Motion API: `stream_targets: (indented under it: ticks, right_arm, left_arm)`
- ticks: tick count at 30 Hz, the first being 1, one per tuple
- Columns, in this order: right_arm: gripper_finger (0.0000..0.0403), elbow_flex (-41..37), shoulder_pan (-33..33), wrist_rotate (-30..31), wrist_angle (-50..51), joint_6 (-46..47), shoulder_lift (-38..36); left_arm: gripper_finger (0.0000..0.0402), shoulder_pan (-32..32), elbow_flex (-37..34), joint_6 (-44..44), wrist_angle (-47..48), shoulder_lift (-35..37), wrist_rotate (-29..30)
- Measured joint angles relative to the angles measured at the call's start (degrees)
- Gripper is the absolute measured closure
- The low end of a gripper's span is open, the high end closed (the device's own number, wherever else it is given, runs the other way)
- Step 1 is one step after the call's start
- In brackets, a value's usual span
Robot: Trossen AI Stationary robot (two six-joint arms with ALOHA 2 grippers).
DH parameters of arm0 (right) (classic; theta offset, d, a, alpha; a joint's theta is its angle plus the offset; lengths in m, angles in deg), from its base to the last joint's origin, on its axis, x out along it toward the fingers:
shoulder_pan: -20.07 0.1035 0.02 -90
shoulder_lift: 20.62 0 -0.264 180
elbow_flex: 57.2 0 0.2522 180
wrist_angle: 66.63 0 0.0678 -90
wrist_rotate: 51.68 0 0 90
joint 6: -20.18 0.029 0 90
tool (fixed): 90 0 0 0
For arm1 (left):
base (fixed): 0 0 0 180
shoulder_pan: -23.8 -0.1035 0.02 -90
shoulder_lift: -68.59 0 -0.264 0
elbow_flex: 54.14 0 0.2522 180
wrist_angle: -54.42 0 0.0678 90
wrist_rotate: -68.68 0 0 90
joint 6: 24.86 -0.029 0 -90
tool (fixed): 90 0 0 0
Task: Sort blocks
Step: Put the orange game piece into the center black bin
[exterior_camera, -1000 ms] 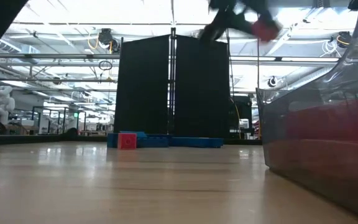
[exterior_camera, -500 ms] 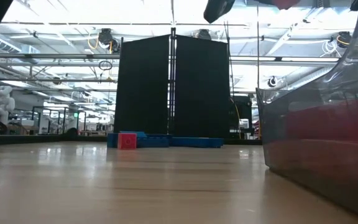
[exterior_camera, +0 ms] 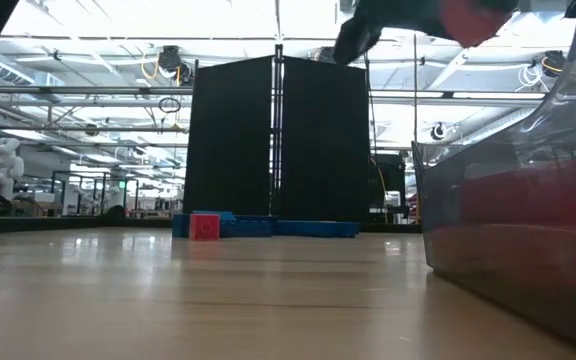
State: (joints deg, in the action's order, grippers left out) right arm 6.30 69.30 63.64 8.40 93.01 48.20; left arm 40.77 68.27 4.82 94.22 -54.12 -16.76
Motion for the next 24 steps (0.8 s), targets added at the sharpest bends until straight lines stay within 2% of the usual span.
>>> stream_targets:
  ticks: [7,16,24]
  right_arm:
    - [0.0129,0.0,0.0,0.0,0.0,0.0,0.0]
    - [0.0129,0.0,0.0,0.1,-0.3,0.0,0.0]
    - [0.0129,0.0,0.0,0.1,-0.4,0.0,0.0]
  left_arm:
    - [0.0323,0.3,-4.2,2.0,-4.8,0.0,-3.1]
    - [0.0322,0.5,-4.5,3.0,-8.7,-2.4,-10.7]
    - [0.0190,0.3,-4.4,3.0,-9.8,-3.0,-11.0]
